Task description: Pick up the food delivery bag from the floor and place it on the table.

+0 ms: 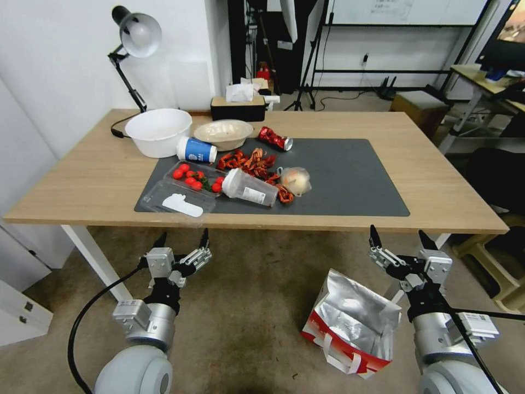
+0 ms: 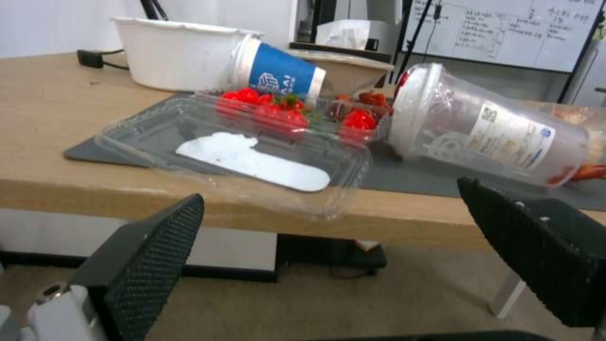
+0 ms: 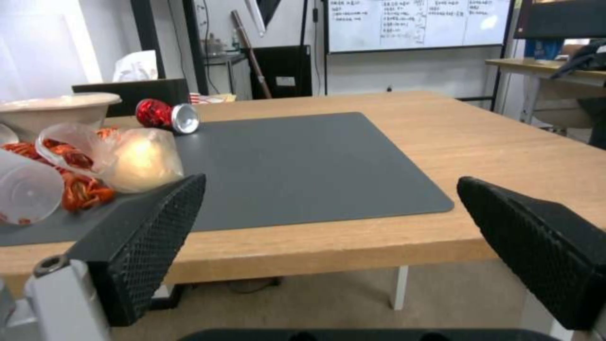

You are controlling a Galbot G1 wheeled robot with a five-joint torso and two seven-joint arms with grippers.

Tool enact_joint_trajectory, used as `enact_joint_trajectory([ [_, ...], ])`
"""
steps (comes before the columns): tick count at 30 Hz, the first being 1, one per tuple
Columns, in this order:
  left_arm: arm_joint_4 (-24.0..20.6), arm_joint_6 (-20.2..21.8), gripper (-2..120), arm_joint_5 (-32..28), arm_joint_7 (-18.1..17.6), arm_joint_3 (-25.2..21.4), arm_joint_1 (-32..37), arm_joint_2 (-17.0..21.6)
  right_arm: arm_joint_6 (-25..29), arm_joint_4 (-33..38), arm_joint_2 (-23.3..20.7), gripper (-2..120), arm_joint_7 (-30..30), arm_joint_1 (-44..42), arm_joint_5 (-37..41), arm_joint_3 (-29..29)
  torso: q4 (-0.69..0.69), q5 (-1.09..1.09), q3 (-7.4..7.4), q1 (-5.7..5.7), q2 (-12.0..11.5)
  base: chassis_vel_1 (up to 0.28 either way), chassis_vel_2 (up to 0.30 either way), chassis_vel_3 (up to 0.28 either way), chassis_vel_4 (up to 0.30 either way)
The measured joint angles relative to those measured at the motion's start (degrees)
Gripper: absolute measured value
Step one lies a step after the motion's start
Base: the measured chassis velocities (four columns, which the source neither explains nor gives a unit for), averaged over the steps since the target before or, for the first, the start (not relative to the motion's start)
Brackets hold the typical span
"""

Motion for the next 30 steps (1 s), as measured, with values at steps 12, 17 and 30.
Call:
enact_joint_trajectory([
  [12,0.00,-0.09,100,0.08,-0.01,-0.08,0.03,0.01,0.12,-0.06,0.03,100,0.00,0.00,0.00,-0.03,0.00,0.00,-2.00,-1.56,-3.60,0.000,0.000,0.000,0.000],
  [17,0.00,-0.11,100,0.10,0.00,-0.06,0.03,-0.02,0.22,-0.11,0.01,100,0.00,0.00,0.00,-0.02,0.00,0.00,-2.81,-2.13,-4.95,0.000,0.000,0.000,0.000],
  [30,0.44,-0.22,100,0.09,0.00,0.01,-0.16,-0.09,0.62,-0.33,-0.03,100,-0.01,-0.01,-0.13,-0.02,0.00,0.00,-4.63,-3.42,-8.05,0.000,0.000,0.000,0.000],
])
